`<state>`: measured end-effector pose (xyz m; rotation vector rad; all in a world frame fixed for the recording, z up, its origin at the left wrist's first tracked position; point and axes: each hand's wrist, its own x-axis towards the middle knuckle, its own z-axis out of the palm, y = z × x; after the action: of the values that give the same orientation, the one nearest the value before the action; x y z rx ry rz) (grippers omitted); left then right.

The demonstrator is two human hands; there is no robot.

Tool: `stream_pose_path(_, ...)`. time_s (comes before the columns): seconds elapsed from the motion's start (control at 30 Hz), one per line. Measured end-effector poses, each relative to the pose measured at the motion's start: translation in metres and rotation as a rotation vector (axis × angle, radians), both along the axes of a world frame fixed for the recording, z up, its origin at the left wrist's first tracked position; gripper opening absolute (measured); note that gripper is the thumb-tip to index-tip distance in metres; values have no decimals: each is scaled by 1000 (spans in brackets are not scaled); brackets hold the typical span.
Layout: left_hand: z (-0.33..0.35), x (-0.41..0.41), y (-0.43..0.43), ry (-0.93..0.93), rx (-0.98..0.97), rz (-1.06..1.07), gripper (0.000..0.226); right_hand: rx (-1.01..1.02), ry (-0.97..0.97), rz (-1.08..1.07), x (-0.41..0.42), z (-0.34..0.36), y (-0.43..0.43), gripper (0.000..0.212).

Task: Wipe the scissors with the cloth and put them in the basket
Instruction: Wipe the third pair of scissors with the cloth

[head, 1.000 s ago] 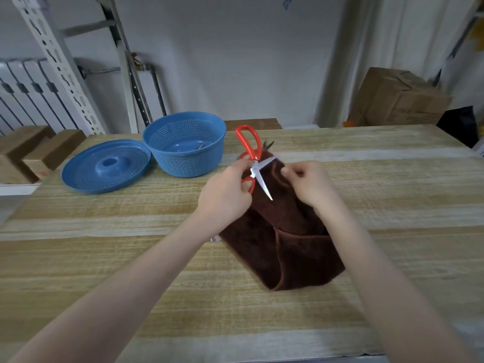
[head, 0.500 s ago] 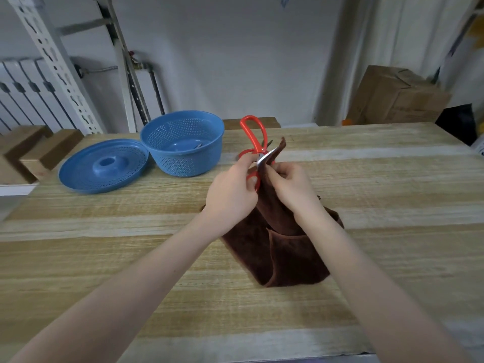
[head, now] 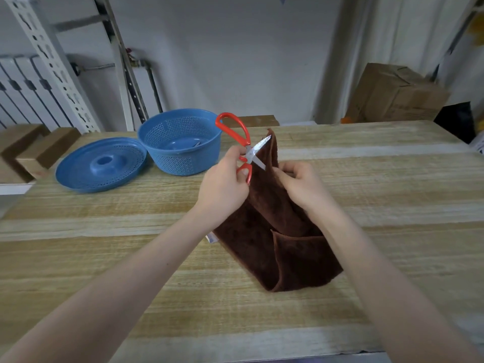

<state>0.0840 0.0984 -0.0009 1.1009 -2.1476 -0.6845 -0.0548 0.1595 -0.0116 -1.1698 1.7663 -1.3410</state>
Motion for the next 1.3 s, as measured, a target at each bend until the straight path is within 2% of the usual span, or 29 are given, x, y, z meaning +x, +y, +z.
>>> stream_pose_path(0.17, -4, -1, 2, -15, -10, -39, 39, -105, 108, -37, 10, -3, -7, 24)
stream_pose_path(0.33, -3, 10, -9, -3, 1, 14, 36, -52, -21, -32, -7, -8, 2, 14)
stream_pose_path(0.43, 0, 18, -25, 56, 60, 97, 36, -39, -133, -133, -18, -14, 7, 16)
stream_pose_path(0.57, -3, 17, -19, 51, 46, 55, 38, -69, -378, -258, -15, -11, 5, 26)
stream_pose_path(0.67, -6, 13, -13, 57, 20, 43, 38, -65, -647, -219, -1, -6, 3, 32)
stream_pose_path(0.73, -7, 9, -8, 58, -9, 24, 38, -121, -703, -116, 11, -4, 5, 30)
stream_pose_path(0.9, -9, 2, 7, 36, -77, -44, 45, -168, -360, -18, 29, -10, 3, 20)
stream_pose_path(1.1, -13, 4, 4, -28, -61, -41, 43, -149, 0, -152, 29, -16, -3, 25)
stream_pose_path(1.2, -14, 5, 3, -40, -35, -51, 40, -103, 44, -134, 22, -19, 2, 25)
stream_pose_path(1.3, -15, 10, -7, 2, 7, 17, 38, -65, 4, -130, 14, -25, 13, 29)
